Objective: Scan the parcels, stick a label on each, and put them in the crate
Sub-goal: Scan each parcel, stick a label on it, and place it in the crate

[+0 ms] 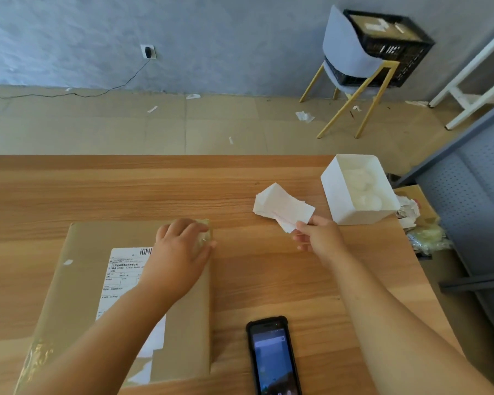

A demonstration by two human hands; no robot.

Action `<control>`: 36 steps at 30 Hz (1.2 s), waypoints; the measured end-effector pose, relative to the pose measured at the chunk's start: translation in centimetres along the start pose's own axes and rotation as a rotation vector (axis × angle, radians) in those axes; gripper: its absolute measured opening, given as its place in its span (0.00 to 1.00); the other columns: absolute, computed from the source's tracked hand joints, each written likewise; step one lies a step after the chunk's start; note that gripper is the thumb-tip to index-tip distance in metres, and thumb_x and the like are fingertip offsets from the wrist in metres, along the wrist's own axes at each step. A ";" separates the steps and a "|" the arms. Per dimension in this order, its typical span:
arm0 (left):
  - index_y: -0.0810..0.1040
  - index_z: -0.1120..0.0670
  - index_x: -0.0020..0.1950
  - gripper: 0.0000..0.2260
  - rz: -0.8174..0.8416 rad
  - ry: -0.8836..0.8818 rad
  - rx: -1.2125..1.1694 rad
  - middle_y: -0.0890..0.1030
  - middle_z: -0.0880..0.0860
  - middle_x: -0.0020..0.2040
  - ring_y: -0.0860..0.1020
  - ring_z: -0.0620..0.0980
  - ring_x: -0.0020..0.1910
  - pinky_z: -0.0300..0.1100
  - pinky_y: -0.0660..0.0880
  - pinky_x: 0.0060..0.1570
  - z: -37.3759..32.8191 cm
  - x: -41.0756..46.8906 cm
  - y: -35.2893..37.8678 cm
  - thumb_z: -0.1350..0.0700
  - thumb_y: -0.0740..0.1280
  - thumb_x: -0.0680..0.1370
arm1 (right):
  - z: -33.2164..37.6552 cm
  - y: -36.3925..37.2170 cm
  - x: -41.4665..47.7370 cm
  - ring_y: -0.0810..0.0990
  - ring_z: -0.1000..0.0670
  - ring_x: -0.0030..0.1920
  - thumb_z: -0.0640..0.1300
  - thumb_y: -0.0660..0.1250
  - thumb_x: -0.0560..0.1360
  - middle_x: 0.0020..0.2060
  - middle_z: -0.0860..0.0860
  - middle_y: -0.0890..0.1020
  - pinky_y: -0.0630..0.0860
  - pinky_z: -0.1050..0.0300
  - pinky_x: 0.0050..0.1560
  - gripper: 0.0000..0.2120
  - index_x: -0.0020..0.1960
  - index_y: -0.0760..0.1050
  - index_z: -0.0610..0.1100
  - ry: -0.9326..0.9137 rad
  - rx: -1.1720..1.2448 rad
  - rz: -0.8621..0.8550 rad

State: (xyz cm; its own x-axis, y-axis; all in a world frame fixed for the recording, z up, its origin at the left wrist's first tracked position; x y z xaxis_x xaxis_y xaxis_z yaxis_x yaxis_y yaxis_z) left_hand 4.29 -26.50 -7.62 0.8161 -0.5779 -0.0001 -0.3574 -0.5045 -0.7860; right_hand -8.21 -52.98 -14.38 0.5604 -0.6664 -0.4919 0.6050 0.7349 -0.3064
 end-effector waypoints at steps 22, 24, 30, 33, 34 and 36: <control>0.80 0.49 0.41 0.06 0.194 -0.077 -0.233 0.80 0.46 0.36 0.74 0.41 0.33 0.26 0.67 0.30 -3.2 3.7 4.5 0.56 0.66 0.76 | -0.5 -6.3 -3.4 0.79 0.52 0.34 0.39 0.66 0.76 0.35 0.48 0.82 0.78 0.56 0.34 0.03 0.44 0.78 0.43 -0.055 -0.158 -0.084; 0.80 0.47 0.42 0.06 0.218 -0.100 -0.206 0.80 0.44 0.38 0.75 0.40 0.35 0.27 0.67 0.29 -3.2 4.0 5.6 0.55 0.65 0.77 | -1.1 -7.2 -3.0 0.78 0.52 0.33 0.39 0.66 0.76 0.34 0.49 0.82 0.77 0.55 0.33 0.06 0.41 0.77 0.45 -0.048 -0.132 -0.159; 0.79 0.51 0.40 0.07 0.196 -0.108 -0.159 0.78 0.46 0.34 0.74 0.44 0.32 0.35 0.67 0.29 -4.4 7.2 8.6 0.53 0.65 0.77 | -2.7 -8.0 -1.6 0.80 0.45 0.35 0.42 0.66 0.75 0.35 0.46 0.83 0.79 0.43 0.41 0.08 0.37 0.76 0.44 0.013 -0.197 -0.242; 0.79 0.50 0.46 0.03 0.186 -0.204 -0.262 0.81 0.49 0.38 0.79 0.50 0.36 0.41 0.74 0.34 -4.5 10.0 10.2 0.53 0.67 0.76 | -2.9 -8.3 -1.1 0.79 0.44 0.35 0.42 0.66 0.75 0.35 0.46 0.83 0.79 0.42 0.41 0.09 0.36 0.75 0.45 0.022 -0.185 -0.242; 0.78 0.50 0.48 0.03 0.174 -0.240 -0.294 0.81 0.49 0.41 0.80 0.51 0.39 0.43 0.76 0.37 -4.5 10.9 10.8 0.53 0.68 0.75 | -2.9 -8.5 -0.9 0.80 0.44 0.35 0.42 0.66 0.75 0.35 0.46 0.83 0.80 0.42 0.42 0.09 0.36 0.75 0.45 0.022 -0.179 -0.244; 0.77 0.50 0.45 0.03 0.149 -0.288 -0.302 0.80 0.49 0.42 0.80 0.52 0.41 0.43 0.76 0.38 -4.3 12.5 11.9 0.53 0.69 0.74 | -2.9 -8.9 -0.8 0.80 0.46 0.35 0.42 0.66 0.75 0.35 0.47 0.83 0.79 0.43 0.42 0.08 0.37 0.76 0.44 0.014 -0.146 -0.243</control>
State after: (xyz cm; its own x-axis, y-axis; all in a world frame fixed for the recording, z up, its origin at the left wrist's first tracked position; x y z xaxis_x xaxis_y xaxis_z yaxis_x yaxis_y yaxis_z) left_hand 8.31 -42.46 -14.31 0.8236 -0.4776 -0.3057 -0.5624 -0.6190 -0.5482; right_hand -15.65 -58.65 -13.61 0.3999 -0.8243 -0.4007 0.6321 0.5646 -0.5307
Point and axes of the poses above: each hand's wrist, its own x-axis towards the middle knuckle, its own y-axis out of the palm, z = x × y, the point moved 8 cm from there along x, towards the middle knuckle
